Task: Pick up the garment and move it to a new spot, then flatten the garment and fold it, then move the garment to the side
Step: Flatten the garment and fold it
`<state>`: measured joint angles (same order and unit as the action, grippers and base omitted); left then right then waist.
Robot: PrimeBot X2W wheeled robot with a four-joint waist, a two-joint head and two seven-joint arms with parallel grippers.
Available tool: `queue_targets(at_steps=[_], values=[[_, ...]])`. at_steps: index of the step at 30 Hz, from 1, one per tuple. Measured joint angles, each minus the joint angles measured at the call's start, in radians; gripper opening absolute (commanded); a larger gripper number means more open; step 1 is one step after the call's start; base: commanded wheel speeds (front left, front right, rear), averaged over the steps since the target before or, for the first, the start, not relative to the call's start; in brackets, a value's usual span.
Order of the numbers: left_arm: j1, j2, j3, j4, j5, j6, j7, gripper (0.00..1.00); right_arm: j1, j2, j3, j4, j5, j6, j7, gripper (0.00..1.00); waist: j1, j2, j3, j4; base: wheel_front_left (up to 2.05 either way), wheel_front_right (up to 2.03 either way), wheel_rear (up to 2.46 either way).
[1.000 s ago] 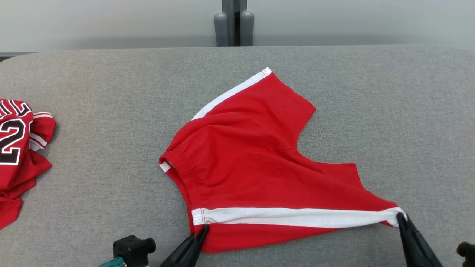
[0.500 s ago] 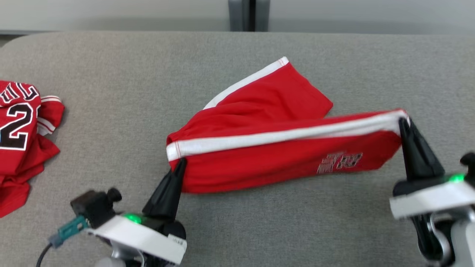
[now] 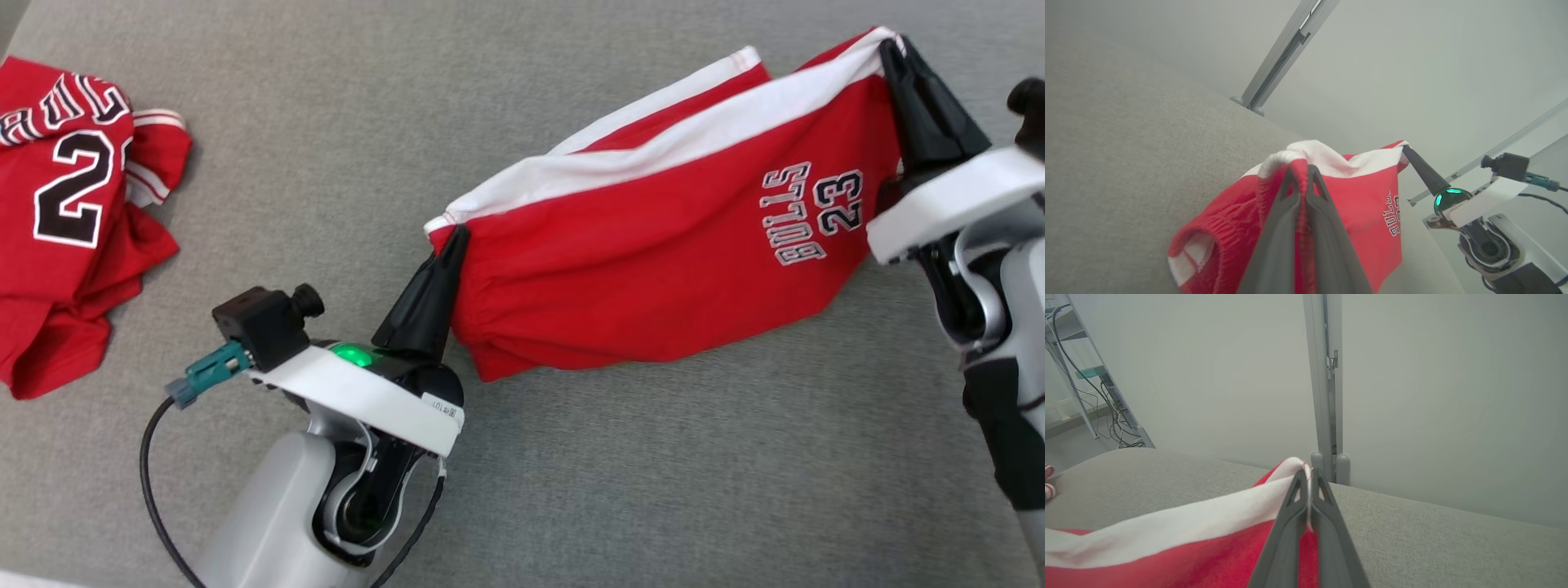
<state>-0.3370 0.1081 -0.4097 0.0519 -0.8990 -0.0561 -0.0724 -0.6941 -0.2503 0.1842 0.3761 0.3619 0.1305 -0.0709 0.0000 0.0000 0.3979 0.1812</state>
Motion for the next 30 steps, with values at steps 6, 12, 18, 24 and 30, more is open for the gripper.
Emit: queue_targets(at_steps=[6, 12, 18, 24, 30], values=[[-0.078, -0.035, -0.033, 0.112, -0.048, -0.047, -0.048, 0.00, -0.174, -0.038, 0.108, 0.235, 0.033, 0.000, -0.012, 0.00, 0.0000, 0.0000, 0.063, 0.070, 0.00, 0.00, 0.00], [-0.130, -0.053, -0.077, 0.197, -0.081, -0.064, -0.100, 0.00, -0.262, -0.047, 0.182, 0.394, 0.064, 0.000, -0.041, 0.00, 0.0000, 0.0000, 0.097, 0.108, 0.00, 0.00, 0.00], [-0.169, -0.056, -0.119, 0.268, -0.087, -0.067, -0.128, 0.15, -0.307, -0.044, 0.264, 0.476, 0.102, 0.000, -0.082, 1.00, 0.0000, 0.0000, 0.104, 0.110, 0.00, 0.00, 0.00], [-0.174, -0.032, -0.107, 0.312, -0.027, -0.061, -0.167, 1.00, -0.305, -0.048, 0.314, 0.513, 0.139, 0.000, -0.143, 1.00, 0.0000, 0.0000, 0.079, 0.090, 0.00, 0.00, 0.00], [-0.152, 0.016, -0.030, 0.271, 0.064, 0.005, -0.185, 1.00, -0.259, -0.039, 0.266, 0.500, 0.129, 0.000, -0.187, 1.00, 0.0000, 0.0000, 0.042, 0.049, 0.00, 0.00, 0.00]])
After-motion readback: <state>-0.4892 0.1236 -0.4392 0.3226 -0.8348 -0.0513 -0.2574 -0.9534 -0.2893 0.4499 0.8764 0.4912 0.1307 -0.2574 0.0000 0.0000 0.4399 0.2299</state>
